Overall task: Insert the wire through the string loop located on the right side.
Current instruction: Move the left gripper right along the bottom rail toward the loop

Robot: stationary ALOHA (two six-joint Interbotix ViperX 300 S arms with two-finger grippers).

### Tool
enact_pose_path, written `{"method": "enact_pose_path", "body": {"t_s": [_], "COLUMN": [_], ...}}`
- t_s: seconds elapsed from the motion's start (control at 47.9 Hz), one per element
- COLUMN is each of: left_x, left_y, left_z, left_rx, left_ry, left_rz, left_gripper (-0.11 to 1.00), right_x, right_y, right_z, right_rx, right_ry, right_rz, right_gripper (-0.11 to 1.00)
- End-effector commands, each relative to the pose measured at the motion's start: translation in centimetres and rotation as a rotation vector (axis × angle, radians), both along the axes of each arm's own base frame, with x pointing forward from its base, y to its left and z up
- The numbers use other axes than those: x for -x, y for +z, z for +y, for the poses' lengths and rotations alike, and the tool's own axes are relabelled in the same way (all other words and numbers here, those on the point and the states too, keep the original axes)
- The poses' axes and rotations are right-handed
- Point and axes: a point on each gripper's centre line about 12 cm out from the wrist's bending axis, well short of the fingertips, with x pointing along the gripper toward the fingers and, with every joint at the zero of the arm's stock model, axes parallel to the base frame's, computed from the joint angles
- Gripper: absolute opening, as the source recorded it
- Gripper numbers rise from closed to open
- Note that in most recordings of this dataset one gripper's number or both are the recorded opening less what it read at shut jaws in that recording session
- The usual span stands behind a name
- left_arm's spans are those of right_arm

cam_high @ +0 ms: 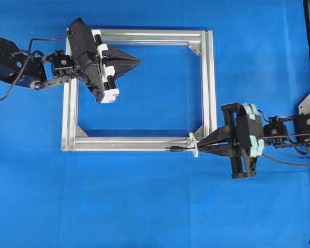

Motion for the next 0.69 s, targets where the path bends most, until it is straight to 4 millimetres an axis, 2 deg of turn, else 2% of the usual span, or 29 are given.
{"method": "enact_pose_path", "body": {"t_s": [0.0,0.313,0.481,0.669], "left_x": [-0.1,-0.2,-0.6,-1.0], "left_y": [1.3,1.3,1.3,1.3], "left_z": [-0.1,-0.6,-2.2,-5.3], "left_rx": [-0.011,-0.009,0.002,0.033], "left_ry": [-0.005,-0.017,-0.059,-0.136], "left_rz": [-0.037,-0.037,-0.045,-0.051], "left_gripper": [0.00,0.00,0.00,0.00], "right_x": [-0.7,-0.7,-0.7,-0.7], "right_y": [0.8,0.7,0.7,0.7], "right_z": [0.1,0.1,0.0,0.0], "right_rx": [-0.007,-0.007,-0.006,-0.006], "right_ry": [-0.006,-0.006,-0.007,-0.007], "right_rz": [-0.034,-0.033,-0.030,-0.031], "right_gripper": [-0.03,-0.03,-0.03,-0.03]}}
